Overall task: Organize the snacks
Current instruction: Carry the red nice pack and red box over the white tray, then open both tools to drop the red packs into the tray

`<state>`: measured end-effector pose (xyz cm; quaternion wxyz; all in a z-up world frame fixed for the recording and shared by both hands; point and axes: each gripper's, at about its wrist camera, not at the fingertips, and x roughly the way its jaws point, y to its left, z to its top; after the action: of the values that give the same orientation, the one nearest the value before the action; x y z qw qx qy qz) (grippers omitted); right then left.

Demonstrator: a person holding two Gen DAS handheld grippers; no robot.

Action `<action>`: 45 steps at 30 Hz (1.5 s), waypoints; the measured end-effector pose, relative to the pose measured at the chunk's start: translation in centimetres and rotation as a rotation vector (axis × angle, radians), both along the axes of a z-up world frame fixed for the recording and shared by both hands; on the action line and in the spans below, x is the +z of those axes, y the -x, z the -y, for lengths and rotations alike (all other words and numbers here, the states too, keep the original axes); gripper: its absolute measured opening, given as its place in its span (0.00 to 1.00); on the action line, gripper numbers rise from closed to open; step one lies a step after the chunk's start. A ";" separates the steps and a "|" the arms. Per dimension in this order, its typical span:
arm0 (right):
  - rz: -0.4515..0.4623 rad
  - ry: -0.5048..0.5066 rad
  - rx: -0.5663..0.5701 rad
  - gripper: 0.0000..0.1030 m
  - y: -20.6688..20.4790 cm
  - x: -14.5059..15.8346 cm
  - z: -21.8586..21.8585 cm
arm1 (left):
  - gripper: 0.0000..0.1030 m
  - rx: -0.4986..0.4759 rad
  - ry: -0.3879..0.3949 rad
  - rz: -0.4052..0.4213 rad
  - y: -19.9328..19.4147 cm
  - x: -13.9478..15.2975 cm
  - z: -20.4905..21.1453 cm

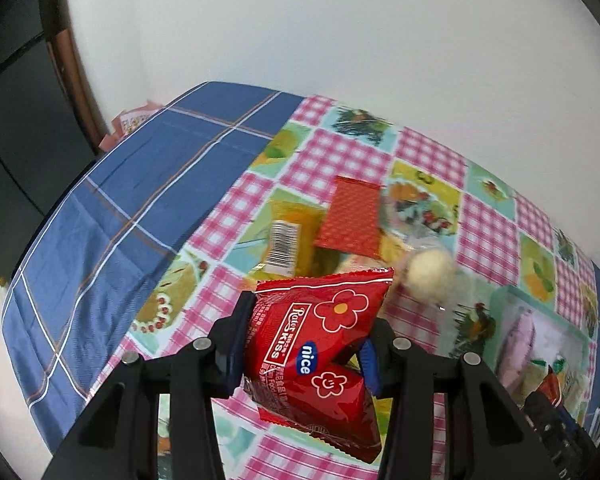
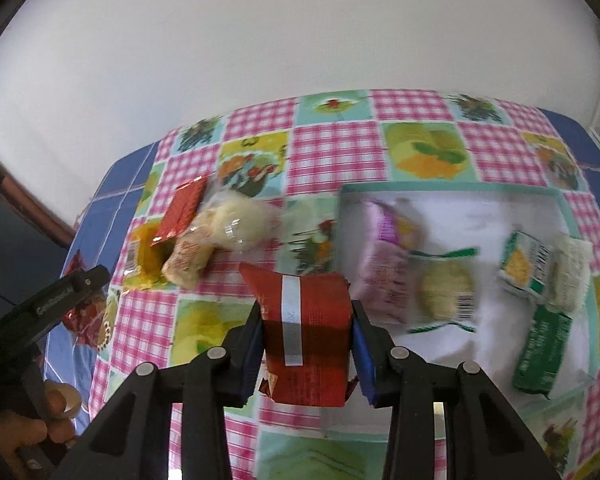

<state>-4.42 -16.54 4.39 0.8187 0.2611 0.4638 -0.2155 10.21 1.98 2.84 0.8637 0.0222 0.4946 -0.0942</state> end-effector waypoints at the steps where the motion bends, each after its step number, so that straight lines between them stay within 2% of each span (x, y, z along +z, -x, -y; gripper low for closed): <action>1: -0.001 0.000 -0.014 0.41 0.5 0.1 0.6 | 0.46 -0.015 -0.002 0.005 0.4 0.2 0.7; 11: -0.002 -0.020 -0.160 0.41 5.4 -0.2 6.5 | 0.46 -0.193 0.005 0.016 5.1 1.1 8.0; 14: 0.006 -0.030 -0.198 0.41 6.9 -0.1 8.0 | 0.46 -0.256 0.009 0.006 6.7 1.0 10.3; 18: 0.016 -0.032 -0.236 0.41 8.7 0.1 9.6 | 0.46 -0.345 0.054 -0.048 8.8 0.5 13.0; 22: 0.021 -0.033 -0.257 0.41 9.9 0.4 10.6 | 0.46 -0.407 0.037 -0.061 10.7 0.0 15.1; 25: 0.017 -0.040 -0.253 0.41 10.2 0.2 10.8 | 0.46 -0.436 0.015 -0.072 11.8 -0.7 16.0; 31: -0.031 -0.092 -0.225 0.41 9.5 -2.0 10.8 | 0.46 -0.461 -0.057 -0.125 12.5 -3.2 17.1; 37: -0.078 -0.113 -0.214 0.41 9.0 -3.9 10.5 | 0.47 -0.518 -0.129 -0.138 13.4 -4.8 18.4; 45: -0.125 -0.134 -0.213 0.41 8.6 -5.5 10.7 | 0.47 -0.536 -0.151 -0.170 13.4 -6.0 18.8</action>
<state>-13.04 -27.19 -1.08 0.7416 0.3489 0.4967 -0.2857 -3.16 -16.84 -3.18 0.7594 0.2084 0.5474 -0.2833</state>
